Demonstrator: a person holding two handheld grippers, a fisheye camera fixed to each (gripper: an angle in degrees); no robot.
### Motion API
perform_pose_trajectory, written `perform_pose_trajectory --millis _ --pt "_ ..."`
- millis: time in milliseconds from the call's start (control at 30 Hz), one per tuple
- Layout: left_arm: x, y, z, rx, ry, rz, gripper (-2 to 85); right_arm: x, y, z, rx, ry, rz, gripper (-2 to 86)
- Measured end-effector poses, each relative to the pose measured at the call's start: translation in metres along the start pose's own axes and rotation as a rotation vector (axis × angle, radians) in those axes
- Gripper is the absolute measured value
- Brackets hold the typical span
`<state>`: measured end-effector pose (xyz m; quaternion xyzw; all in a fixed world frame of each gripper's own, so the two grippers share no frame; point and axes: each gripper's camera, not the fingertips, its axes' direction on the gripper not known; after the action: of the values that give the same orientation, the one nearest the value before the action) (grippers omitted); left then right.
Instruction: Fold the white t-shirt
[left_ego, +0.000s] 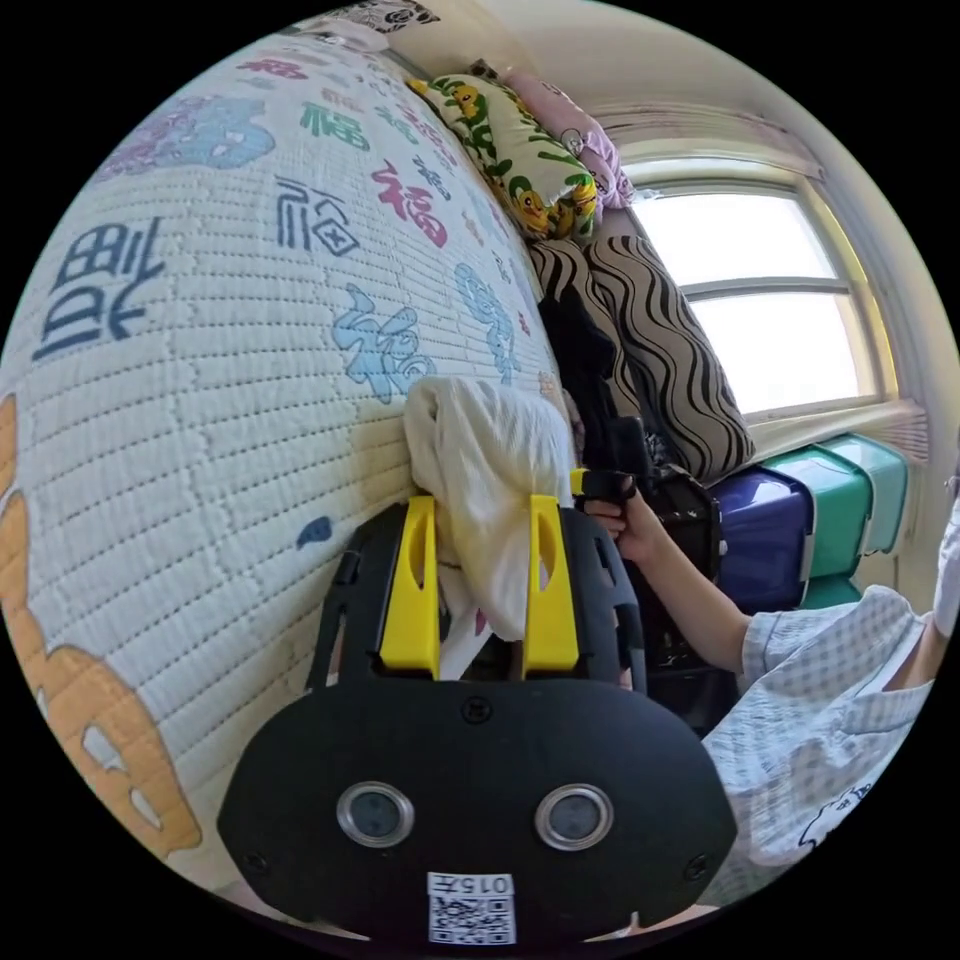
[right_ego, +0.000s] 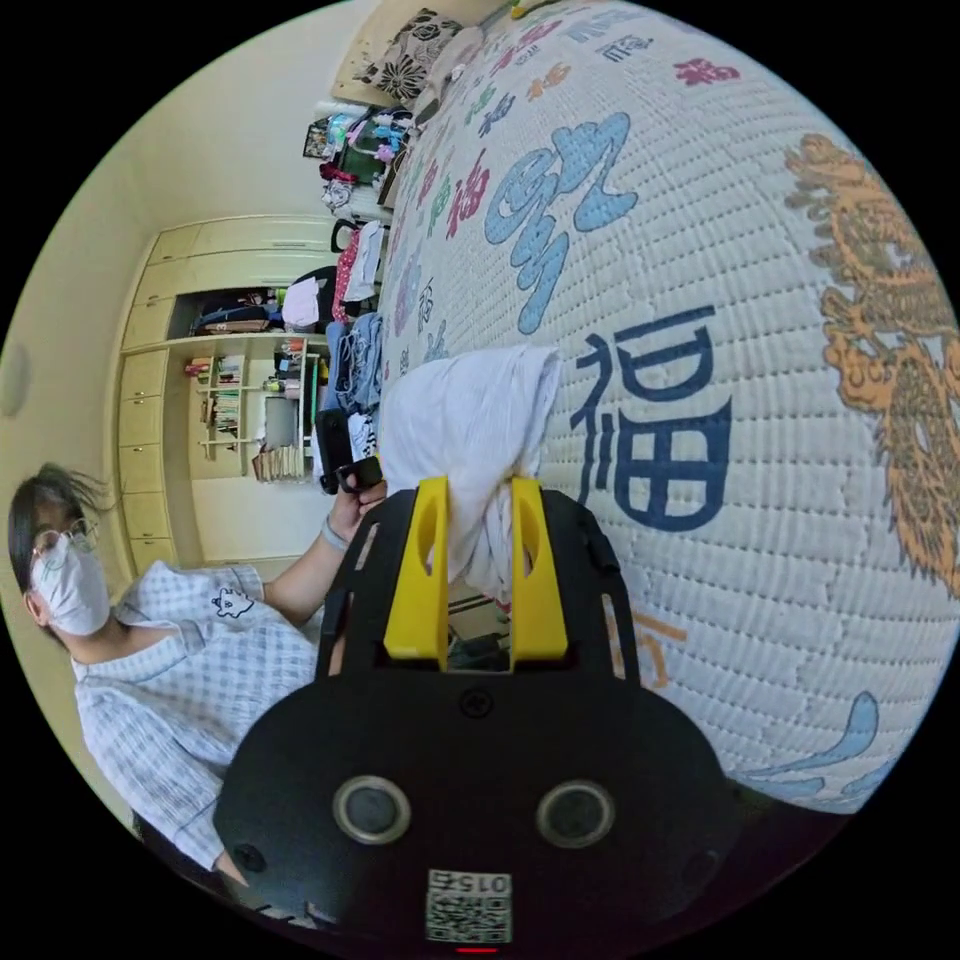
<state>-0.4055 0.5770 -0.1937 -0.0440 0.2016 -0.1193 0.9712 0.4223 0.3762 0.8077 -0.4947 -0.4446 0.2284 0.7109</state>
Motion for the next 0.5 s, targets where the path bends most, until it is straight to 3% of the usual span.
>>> perform_pose_trajectory --millis 67,200,300,500 --pt "0.002 -0.008 -0.009 -0.021 0.079 -0.023 9.9 0.008 -0.01 0.008 -0.019 -0.096 0.042 6.8" --pt "0.012 -0.01 -0.048 0.001 0.145 -0.05 6.8 -0.019 -0.011 0.002 0.054 -0.072 0.029 4.6" --pt "0.034 -0.004 -0.106 0.05 0.123 0.004 6.1 -0.069 -0.009 -0.003 0.112 -0.098 -0.064 3.2" --pt "0.085 0.037 -0.267 0.199 0.114 0.112 5.9 -0.219 -0.038 0.066 0.005 -0.122 -0.331 2.3"
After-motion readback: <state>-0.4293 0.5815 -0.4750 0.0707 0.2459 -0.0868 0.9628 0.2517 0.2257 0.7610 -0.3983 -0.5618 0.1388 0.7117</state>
